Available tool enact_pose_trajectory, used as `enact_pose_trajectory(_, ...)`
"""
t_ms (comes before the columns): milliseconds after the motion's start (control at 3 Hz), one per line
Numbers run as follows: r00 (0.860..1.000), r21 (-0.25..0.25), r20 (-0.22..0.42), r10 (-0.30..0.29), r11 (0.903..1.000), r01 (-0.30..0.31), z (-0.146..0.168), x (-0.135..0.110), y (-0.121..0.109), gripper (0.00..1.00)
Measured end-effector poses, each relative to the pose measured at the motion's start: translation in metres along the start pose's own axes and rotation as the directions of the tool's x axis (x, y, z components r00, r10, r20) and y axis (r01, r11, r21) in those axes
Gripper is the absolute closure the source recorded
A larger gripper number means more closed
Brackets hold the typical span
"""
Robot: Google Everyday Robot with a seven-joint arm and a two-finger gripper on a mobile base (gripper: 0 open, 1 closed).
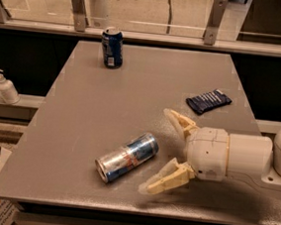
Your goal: Knock redbull can over
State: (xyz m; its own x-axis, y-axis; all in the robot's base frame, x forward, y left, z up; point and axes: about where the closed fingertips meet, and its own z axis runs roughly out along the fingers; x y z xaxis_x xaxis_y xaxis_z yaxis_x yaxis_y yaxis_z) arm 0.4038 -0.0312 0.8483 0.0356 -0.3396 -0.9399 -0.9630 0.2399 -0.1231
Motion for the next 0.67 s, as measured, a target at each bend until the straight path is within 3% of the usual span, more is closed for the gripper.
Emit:
enact_pose_trajectory(333,0.996,0.044,0.085,0.037,0.9982,-0.041,-0.0146,-0.0003,-0.0088,0.0)
enact_pose_trajectory(667,0.996,0.044,0.085,0.037,0.9982,-0.041,-0.0146,-0.0003,-0.0088,0.0)
